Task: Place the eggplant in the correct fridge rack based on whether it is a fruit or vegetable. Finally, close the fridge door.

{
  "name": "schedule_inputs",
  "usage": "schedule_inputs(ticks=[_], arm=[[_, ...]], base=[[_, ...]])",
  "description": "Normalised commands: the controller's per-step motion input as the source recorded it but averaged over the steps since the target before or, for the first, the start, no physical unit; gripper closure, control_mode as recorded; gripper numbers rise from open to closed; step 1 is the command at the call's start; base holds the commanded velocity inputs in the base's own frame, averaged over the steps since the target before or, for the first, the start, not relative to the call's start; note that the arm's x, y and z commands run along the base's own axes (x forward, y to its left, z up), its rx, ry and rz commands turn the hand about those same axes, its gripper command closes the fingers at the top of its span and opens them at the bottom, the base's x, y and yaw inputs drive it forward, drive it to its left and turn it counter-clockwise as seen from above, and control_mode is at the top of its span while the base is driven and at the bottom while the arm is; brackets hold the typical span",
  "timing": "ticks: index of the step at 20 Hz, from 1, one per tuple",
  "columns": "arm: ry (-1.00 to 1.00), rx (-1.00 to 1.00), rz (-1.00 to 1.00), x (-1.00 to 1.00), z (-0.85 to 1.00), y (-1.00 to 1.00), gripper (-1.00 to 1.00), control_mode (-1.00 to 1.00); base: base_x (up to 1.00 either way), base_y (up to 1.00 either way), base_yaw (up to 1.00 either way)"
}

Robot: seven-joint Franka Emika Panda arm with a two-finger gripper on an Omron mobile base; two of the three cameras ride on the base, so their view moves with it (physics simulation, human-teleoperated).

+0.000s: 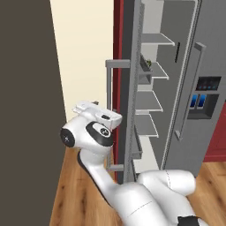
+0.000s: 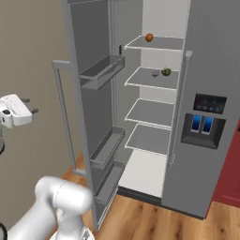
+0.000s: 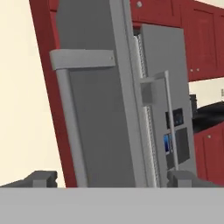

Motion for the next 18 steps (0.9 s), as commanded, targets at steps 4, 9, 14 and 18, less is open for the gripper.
schedule_inputs(ticks=[4, 9, 14, 18], arm=[[0.0, 0.0, -0.18, 0.53, -0.05, 0.02, -1.0, -1.0], [0.0, 0.0, -0.18, 0.44, -0.1, 0.0, -1.0, -1.0], [0.0, 0.0, -0.16, 0.41, -0.17, 0.0, -1.0, -1.0], [0.0, 0.0, -0.14, 0.42, -0.13, 0.0, -1.0, -1.0]], base=[[0.0, 0.0, 0.0], [0.0, 0.0, 0.0], [0.0, 0.0, 0.0], [0.0, 0.0, 0.0]])
